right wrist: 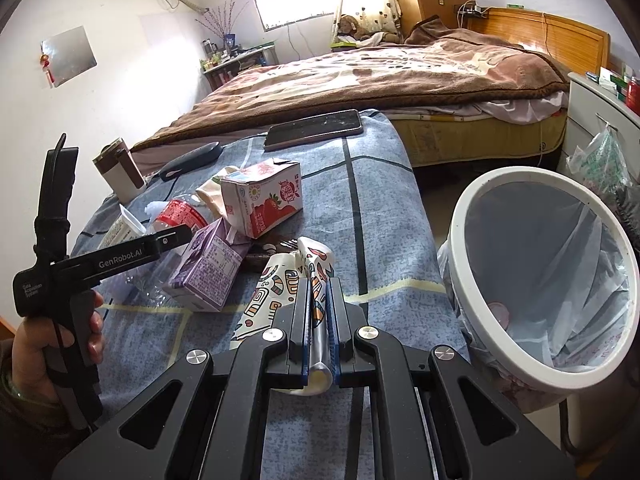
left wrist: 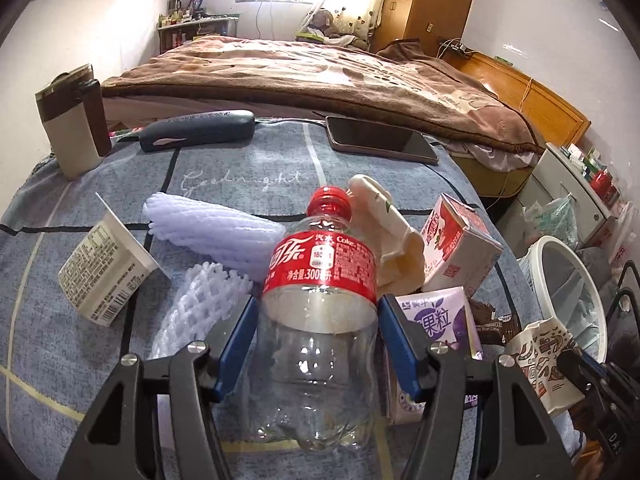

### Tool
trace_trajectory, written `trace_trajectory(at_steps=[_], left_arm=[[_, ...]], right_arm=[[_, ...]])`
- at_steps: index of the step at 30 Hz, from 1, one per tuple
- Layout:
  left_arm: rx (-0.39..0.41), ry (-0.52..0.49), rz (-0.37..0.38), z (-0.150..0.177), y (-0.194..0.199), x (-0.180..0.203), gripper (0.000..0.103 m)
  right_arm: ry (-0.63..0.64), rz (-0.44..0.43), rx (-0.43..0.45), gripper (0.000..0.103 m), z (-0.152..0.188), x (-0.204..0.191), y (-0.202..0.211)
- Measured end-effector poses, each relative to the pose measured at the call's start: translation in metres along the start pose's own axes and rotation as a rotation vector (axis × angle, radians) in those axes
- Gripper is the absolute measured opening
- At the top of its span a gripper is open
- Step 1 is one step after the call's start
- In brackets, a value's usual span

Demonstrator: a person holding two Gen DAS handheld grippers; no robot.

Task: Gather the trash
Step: 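Lift the paper cup and the bottle and carry both toward the white bin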

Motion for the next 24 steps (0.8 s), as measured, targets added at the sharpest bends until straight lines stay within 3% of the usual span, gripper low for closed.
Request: trace_trajectory(at_steps=[11, 24], left_arm=[[0.043, -0.008, -0.006, 0.012, 0.023, 0.006, 0.064], [0.007, 0.021, -0.005, 0.023, 0.016, -0.001, 0.064]], right_arm=[[0.002, -0.008, 0.018, 0.010, -0.001, 0.000, 0.009], [0.014, -0.023, 0.026, 0.010, 0.002, -0.004, 0.015]])
Point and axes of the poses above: each gripper's, at about its wrist camera, not at the fingertips, and y roughly against the way its jaws point, x to its right, z to its underside, the point moved 4 cm from there along -y, roughly the way its jaws point, and after that the axes turned 5 degrees about -x, right-handed, at the moved point
